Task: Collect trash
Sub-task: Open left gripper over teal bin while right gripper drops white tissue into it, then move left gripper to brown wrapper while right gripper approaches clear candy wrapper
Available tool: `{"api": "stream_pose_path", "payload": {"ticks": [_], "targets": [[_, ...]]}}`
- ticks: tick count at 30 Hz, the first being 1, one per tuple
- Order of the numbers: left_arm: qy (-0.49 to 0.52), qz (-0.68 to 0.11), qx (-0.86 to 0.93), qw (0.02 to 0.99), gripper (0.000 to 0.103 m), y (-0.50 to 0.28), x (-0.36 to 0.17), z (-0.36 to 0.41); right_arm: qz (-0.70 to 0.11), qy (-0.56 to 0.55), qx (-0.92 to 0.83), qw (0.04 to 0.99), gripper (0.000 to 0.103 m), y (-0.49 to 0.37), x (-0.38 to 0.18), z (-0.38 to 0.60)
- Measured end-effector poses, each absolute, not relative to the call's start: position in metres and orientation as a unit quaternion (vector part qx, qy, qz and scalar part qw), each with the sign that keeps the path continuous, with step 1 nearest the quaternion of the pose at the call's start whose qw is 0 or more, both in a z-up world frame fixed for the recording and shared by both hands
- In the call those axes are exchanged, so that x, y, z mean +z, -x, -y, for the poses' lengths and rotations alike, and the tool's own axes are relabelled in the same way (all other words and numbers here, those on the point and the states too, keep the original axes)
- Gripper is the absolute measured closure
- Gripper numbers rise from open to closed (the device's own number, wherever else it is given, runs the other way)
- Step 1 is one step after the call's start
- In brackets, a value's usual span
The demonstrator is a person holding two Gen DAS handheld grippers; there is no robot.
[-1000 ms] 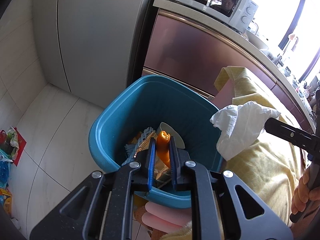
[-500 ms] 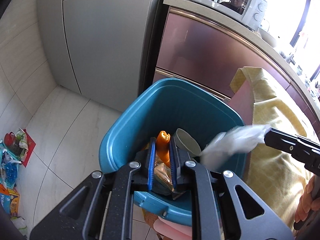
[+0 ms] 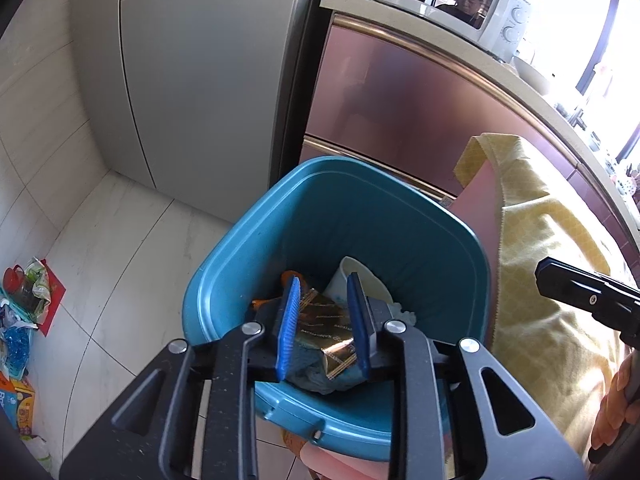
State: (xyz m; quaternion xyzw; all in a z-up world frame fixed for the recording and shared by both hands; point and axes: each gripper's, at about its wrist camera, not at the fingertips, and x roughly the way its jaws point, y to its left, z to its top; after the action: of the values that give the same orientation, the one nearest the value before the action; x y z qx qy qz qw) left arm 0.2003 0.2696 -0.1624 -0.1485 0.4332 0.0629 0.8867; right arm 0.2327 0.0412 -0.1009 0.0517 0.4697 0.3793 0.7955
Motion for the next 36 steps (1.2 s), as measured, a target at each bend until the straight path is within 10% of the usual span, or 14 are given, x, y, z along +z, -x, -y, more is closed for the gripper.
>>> {"api": "stream_pose_path", "payload": {"ticks": [36], "targets": [[0.029,-0.374,-0.268,0.887,0.056,-0.151,-0.091,0.022,-0.364,-0.177,0.162,0.900,0.070,-0.107,-0.065,0.237]]}}
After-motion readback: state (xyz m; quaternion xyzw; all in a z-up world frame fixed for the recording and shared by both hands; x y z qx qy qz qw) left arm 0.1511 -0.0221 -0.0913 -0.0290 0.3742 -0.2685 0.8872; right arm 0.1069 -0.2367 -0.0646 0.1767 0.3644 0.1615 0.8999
